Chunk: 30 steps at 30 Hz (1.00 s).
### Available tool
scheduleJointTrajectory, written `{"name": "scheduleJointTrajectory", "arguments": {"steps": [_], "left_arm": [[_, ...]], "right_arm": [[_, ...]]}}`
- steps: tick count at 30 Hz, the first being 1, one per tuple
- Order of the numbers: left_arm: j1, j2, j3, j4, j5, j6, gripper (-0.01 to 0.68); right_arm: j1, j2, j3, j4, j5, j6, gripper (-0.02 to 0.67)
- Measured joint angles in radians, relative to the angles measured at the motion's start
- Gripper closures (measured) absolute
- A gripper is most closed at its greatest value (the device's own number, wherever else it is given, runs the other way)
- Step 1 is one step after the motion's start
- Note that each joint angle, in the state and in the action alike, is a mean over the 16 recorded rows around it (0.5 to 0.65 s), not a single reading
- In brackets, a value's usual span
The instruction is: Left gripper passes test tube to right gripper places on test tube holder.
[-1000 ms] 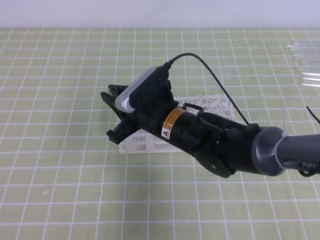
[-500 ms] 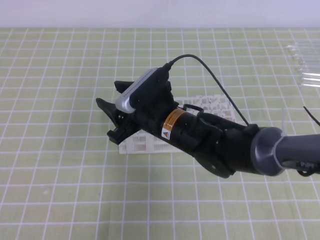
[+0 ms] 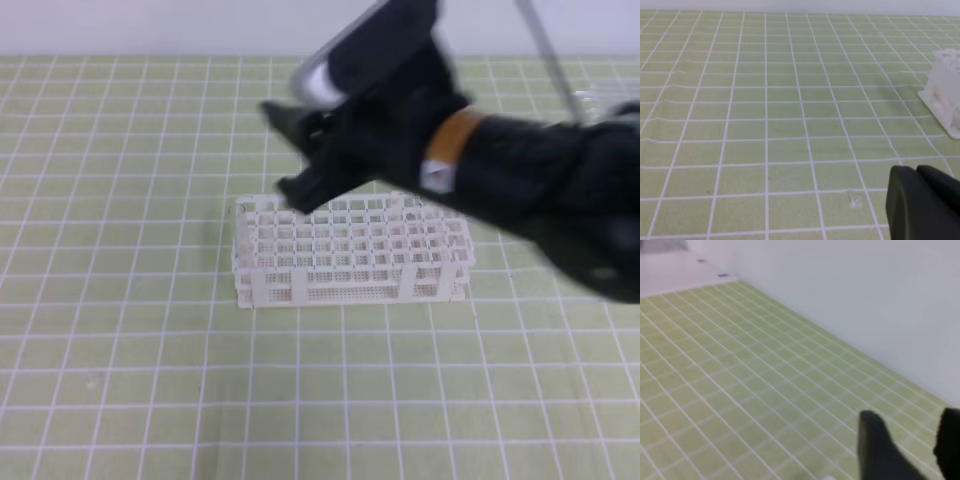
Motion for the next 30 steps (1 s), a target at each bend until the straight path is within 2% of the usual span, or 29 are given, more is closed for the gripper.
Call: {"name": "scheduleJointTrajectory", "arguments": {"steps": [7,11,15,21,30], "left_arm": [[0.000,0.003,-0.002,0.001,0.004,0.000,0.673],[0.001,0.006,-0.004,0.001,0.007,-0.001,0.673],[0.000,0.001,-0.003,0.001,0.006,-0.001,0.673],[0.000,0.000,-0.002,0.001,0.004,0.000,0.673],[0.000,0.001,-0.003,0.000,0.003,0.000,0.673]], "right_arm": [[-0.021,-0.213,0.008,0.006,0.369,0.000,0.641],[-0.054,-0.309,0.048,0.012,0.467,-0.001,0.647],[-0.107,-0.406,0.133,0.015,0.470,-0.001,0.650],[-0.204,-0.602,0.329,0.013,0.385,-0.002,0.650],[-0.427,-1.019,0.656,0.040,0.369,-0.002,0.650]]}}
